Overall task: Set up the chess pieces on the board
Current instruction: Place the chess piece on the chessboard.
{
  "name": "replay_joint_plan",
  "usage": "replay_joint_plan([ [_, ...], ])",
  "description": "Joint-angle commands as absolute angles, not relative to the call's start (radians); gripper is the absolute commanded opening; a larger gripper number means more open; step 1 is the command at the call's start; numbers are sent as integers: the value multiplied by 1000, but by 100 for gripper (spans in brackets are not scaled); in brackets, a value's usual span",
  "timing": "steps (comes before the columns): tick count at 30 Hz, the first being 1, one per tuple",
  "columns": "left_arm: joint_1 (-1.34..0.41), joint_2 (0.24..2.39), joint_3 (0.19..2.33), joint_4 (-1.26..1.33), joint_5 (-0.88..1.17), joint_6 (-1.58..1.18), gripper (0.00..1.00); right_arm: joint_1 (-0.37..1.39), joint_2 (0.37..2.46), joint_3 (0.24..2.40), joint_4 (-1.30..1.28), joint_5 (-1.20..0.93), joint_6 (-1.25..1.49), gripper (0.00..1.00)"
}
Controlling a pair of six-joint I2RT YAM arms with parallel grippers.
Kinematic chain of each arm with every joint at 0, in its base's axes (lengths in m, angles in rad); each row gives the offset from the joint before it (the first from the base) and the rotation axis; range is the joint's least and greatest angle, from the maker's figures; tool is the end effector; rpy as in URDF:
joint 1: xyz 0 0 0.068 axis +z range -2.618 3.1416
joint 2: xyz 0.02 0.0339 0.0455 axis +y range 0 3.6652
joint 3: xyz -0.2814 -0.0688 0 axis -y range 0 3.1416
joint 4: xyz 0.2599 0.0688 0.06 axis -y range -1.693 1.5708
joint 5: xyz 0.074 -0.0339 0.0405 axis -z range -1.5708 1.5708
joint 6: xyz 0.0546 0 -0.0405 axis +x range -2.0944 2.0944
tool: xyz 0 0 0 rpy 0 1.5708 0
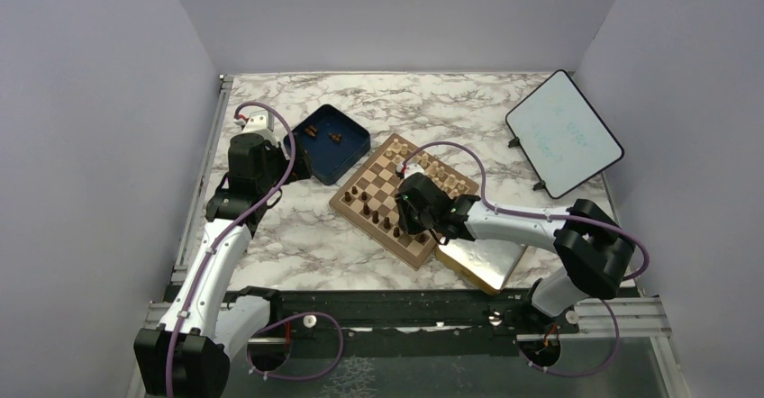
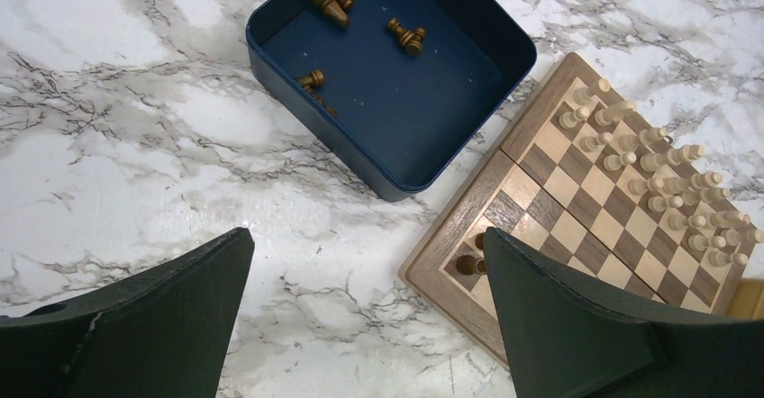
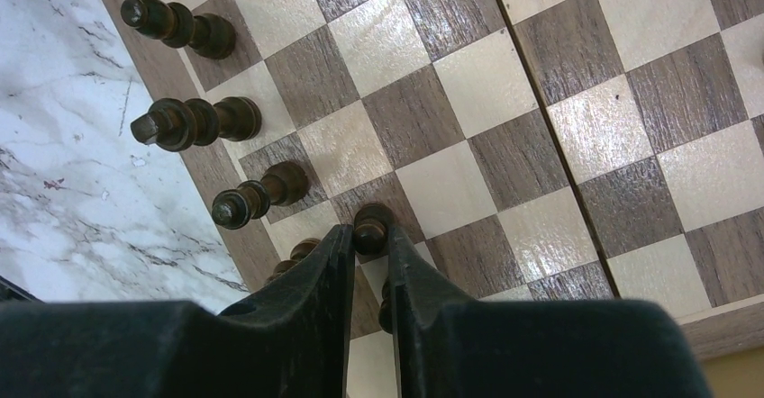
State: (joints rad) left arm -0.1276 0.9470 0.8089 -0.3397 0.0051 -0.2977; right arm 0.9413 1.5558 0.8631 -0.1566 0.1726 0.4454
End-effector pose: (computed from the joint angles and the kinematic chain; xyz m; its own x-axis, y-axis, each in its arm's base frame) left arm 0.2336 -0.0302 0.3064 -0.4747 -0.2348 -0.8483 -0.0078 0.9648 -0.2627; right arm 0.2069 0.2681 0.1791 -0.7132 -0.2583 -0.6516 -0.4679 0.8676 0.1682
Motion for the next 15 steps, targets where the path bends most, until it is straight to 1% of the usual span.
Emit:
replay_joint_plan([
  [1, -129, 930, 799, -334, -22, -296, 99, 948, 1568, 896, -186, 168, 460, 25],
  [15, -130, 932, 792, -328, -26, -298, 99, 948, 1520, 900, -197, 190, 476, 30],
])
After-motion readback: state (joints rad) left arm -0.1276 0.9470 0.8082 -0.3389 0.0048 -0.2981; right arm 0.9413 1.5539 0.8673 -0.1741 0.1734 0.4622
